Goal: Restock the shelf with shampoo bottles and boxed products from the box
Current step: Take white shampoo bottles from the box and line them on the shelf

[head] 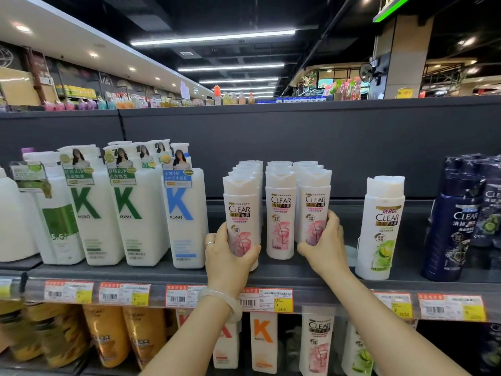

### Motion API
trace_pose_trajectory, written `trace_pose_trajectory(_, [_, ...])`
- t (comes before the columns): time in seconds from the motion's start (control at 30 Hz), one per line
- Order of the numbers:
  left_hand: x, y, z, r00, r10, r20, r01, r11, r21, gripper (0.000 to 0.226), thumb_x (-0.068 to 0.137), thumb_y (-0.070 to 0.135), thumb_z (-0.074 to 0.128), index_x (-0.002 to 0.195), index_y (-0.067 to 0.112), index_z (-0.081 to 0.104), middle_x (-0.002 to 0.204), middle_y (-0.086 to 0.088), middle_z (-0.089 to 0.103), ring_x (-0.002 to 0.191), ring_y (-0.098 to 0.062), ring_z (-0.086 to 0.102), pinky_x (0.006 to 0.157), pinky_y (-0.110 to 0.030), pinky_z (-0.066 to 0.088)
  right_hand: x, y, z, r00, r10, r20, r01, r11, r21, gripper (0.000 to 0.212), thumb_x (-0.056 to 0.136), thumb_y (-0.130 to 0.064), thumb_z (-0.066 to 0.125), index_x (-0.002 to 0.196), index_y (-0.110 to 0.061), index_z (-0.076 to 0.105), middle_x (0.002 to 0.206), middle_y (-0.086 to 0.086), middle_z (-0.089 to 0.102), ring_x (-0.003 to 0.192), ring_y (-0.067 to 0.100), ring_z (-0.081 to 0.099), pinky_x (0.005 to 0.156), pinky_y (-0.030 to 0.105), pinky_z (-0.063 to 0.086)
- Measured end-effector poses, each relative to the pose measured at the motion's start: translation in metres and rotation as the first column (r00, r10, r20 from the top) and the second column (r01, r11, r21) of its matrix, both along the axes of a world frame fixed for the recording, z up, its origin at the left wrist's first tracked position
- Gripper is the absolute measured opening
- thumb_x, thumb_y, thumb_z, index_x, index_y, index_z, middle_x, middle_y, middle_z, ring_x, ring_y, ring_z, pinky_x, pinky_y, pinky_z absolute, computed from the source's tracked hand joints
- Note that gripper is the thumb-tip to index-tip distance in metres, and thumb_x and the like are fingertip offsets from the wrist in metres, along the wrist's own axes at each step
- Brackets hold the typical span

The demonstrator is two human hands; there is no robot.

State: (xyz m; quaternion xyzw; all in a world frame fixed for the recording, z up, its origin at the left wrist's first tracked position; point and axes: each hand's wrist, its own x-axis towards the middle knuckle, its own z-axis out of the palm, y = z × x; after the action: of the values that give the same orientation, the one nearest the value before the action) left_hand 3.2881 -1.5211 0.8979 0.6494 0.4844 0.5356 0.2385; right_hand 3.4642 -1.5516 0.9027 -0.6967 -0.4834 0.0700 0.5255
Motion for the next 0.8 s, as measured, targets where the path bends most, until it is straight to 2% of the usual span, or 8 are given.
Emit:
trace_pose_trajectory(0.3, [0.001, 0.004, -0.007, 1.0, 0.008, 0.019, -0.008, 1.0, 0.001, 0.069, 0.069, 0.027, 0.078, 0.127, 0.026, 0.041, 0.114, 0.004, 0.044, 0.109, -0.011, 0.047, 0.087, -0.024, 0.042, 0.0, 0.002, -0.002, 1.0, -0.009, 0.003, 0.009, 1.0, 0.01, 0.091, 0.064, -0.007, 0.075, 0.139, -0.014, 0.024, 0.131, 0.012, 0.041, 0.122, 0.027, 0.039, 0.102, 0.048, 0.039])
trace_pose_trajectory(0.5, [0.001, -0.001, -0.007, 1.0, 0.017, -0.008, -0.017, 1.0, 0.004, 0.078, 0.068, 0.027, 0.078, 0.132, 0.022, 0.034, 0.123, 0.0, 0.041, 0.118, -0.017, 0.043, 0.097, -0.034, 0.044, -0.003, 0.0, -0.003, 0.998, -0.046, 0.046, 0.045, 0.998, 0.034, 0.092, 0.064, -0.007, 0.075, 0.14, -0.013, 0.024, 0.131, 0.014, 0.041, 0.122, 0.027, 0.038, 0.101, 0.043, 0.037])
trace_pose_trajectory(0.63, [-0.004, -0.009, -0.012, 0.999, -0.003, -0.035, 0.004, 0.999, 0.038, 0.093, 0.069, 0.026, 0.078, 0.142, 0.018, 0.021, 0.138, -0.005, 0.03, 0.13, -0.018, 0.028, 0.11, -0.036, 0.029, -0.007, -0.003, -0.002, 0.986, -0.1, 0.13, 0.092, 0.993, 0.071, 0.098, 0.065, -0.008, 0.074, 0.144, -0.01, 0.017, 0.138, 0.017, 0.034, 0.128, 0.03, 0.031, 0.109, 0.043, 0.03])
trace_pose_trajectory(0.73, [-0.01, -0.015, -0.015, 0.999, -0.021, -0.044, 0.024, 0.997, 0.067, 0.094, 0.072, 0.026, 0.076, 0.143, 0.018, 0.017, 0.143, -0.004, 0.022, 0.134, -0.017, 0.021, 0.109, -0.031, 0.021, -0.016, -0.014, 0.001, 0.98, -0.152, 0.13, 0.129, 0.977, 0.168, 0.093, 0.068, -0.005, 0.07, 0.144, -0.008, 0.017, 0.143, 0.016, 0.027, 0.134, 0.028, 0.025, 0.109, 0.031, 0.018])
trace_pose_trajectory(0.8, [-0.014, -0.019, -0.018, 0.997, -0.02, -0.077, 0.027, 0.994, 0.102, 0.091, 0.074, 0.028, 0.074, 0.144, 0.019, 0.016, 0.145, -0.003, 0.019, 0.135, -0.018, 0.02, 0.11, -0.033, 0.022, -0.027, -0.024, 0.0, 0.969, -0.169, 0.178, 0.119, 0.957, 0.264, 0.084, 0.071, -0.003, 0.068, 0.142, -0.007, 0.023, 0.141, 0.016, 0.029, 0.133, 0.025, 0.027, 0.107, 0.026, 0.018])
